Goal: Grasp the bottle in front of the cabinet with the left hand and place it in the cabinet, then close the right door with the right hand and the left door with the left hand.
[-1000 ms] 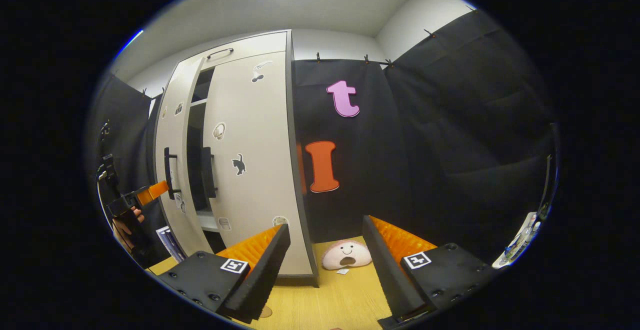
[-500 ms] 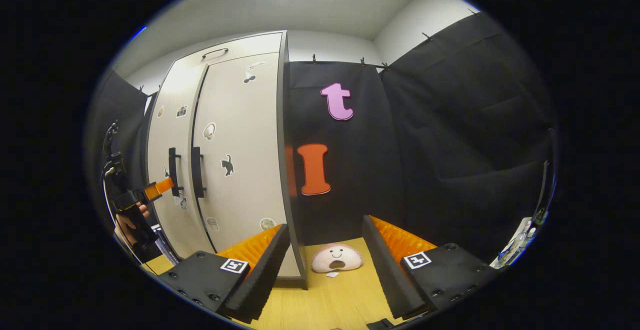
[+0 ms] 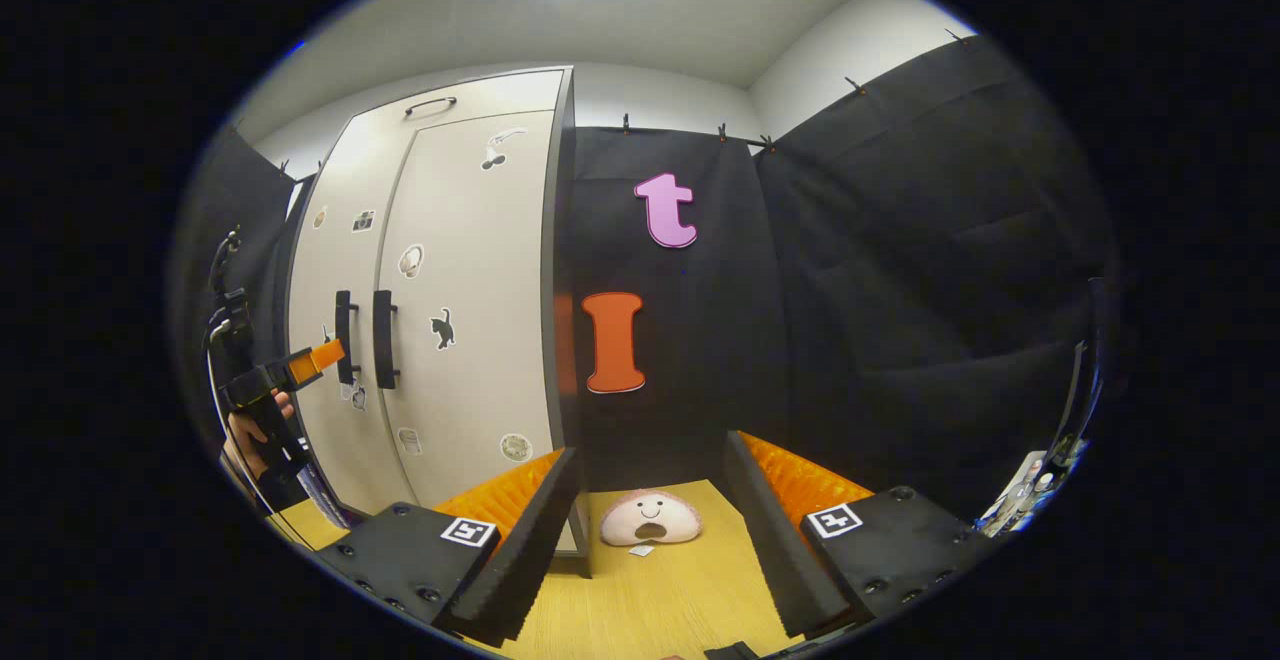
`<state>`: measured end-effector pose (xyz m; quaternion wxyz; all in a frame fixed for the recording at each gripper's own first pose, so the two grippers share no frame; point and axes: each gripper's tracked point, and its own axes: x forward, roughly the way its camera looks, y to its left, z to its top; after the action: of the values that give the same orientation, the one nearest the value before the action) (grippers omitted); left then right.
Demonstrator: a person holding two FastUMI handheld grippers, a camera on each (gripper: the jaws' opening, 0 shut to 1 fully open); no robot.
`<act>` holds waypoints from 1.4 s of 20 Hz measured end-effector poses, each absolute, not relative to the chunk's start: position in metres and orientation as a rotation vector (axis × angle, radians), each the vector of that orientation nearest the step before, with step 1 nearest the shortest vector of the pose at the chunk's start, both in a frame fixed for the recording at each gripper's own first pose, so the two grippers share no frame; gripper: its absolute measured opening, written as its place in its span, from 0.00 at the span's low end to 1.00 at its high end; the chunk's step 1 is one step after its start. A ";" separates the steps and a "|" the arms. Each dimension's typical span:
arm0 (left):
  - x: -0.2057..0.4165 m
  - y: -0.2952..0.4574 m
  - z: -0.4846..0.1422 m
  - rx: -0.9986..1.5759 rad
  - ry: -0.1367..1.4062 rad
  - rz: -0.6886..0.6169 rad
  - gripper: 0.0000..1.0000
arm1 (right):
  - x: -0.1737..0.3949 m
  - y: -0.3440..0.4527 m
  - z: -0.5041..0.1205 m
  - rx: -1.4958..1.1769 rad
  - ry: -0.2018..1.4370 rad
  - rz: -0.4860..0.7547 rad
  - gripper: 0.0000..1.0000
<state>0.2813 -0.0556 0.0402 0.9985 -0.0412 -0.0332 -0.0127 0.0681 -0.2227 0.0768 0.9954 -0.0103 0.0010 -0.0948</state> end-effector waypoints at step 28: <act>0.065 -0.042 0.034 0.038 0.028 0.150 0.95 | 0.090 -0.097 0.028 0.081 0.078 0.196 0.97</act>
<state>0.0650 -0.0419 0.0336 0.9969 0.0192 0.0138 0.0748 0.0898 -0.0965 0.0285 0.9936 0.0406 0.0391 0.0979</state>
